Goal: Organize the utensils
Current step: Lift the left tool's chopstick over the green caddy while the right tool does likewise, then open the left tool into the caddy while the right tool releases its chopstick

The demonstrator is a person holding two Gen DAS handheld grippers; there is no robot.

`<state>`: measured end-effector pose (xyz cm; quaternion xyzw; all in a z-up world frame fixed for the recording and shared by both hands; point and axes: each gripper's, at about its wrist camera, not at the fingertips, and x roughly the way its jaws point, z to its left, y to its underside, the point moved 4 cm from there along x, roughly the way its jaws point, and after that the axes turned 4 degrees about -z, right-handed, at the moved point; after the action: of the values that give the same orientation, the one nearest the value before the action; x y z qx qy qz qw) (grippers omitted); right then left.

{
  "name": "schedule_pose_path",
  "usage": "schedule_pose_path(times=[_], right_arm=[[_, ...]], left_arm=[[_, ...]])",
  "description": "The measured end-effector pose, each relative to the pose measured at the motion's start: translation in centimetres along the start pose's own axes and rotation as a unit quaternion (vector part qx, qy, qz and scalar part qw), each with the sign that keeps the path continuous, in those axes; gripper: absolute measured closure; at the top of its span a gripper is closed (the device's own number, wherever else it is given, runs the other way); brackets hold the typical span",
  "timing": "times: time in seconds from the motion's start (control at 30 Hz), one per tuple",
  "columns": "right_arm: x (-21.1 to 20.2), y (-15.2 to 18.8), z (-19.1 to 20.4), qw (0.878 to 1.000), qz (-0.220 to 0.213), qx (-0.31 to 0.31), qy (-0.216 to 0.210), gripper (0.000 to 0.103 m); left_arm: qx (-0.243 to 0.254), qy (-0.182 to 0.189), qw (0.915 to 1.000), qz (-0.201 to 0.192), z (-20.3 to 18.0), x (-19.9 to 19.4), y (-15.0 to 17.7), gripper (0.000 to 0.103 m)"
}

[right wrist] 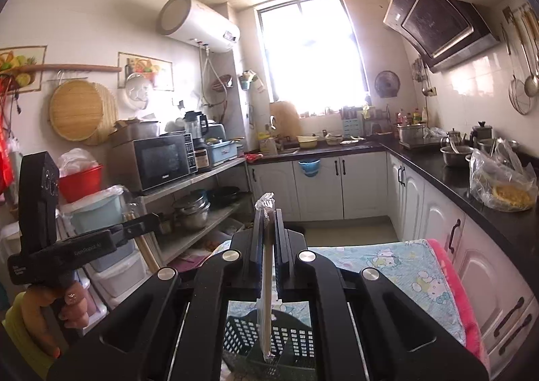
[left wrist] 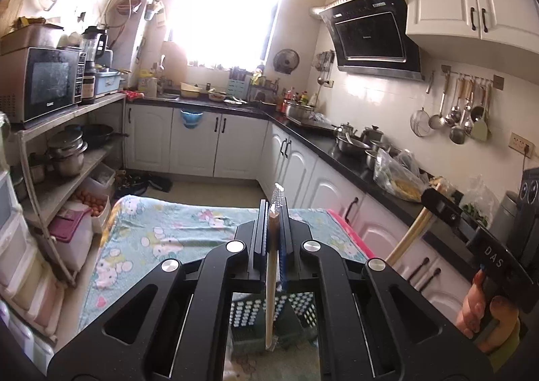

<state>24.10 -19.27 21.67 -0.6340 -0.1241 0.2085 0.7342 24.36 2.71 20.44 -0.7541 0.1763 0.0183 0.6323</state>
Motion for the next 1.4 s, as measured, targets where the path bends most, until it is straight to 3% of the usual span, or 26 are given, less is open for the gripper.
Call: schedule_pose_path(times=[0.37,0.67,0.93,1.27,1.4], right_arm=[[3.2,1.7,-0.7,1.000,0.005,-0.009,0.010,0.097],[5.1,5.5,-3.1,0.999,0.033,-0.007,0.033,0.097],[6.4,9.2,-4.3,0.997,0.063,0.018,0.041,0.097],[6.2,11.1,-4.5,0.995,0.082,0.033,0.043,0.096],[5.6,11.7,-4.9,0.994,0.088,0.042,0.049,0.080]], left_arm=[[0.007,-0.030,0.9995,-0.006,2.1,3.8,1.3,0.100],[-0.009,-0.031,0.9992,0.024,3.8,6.6,4.9,0.100],[-0.009,-0.024,0.9987,0.045,3.9,7.1,7.9,0.100],[-0.014,-0.028,0.9983,0.050,4.2,7.0,9.2,0.100],[-0.021,-0.030,0.9979,0.054,4.3,6.6,9.5,0.100]])
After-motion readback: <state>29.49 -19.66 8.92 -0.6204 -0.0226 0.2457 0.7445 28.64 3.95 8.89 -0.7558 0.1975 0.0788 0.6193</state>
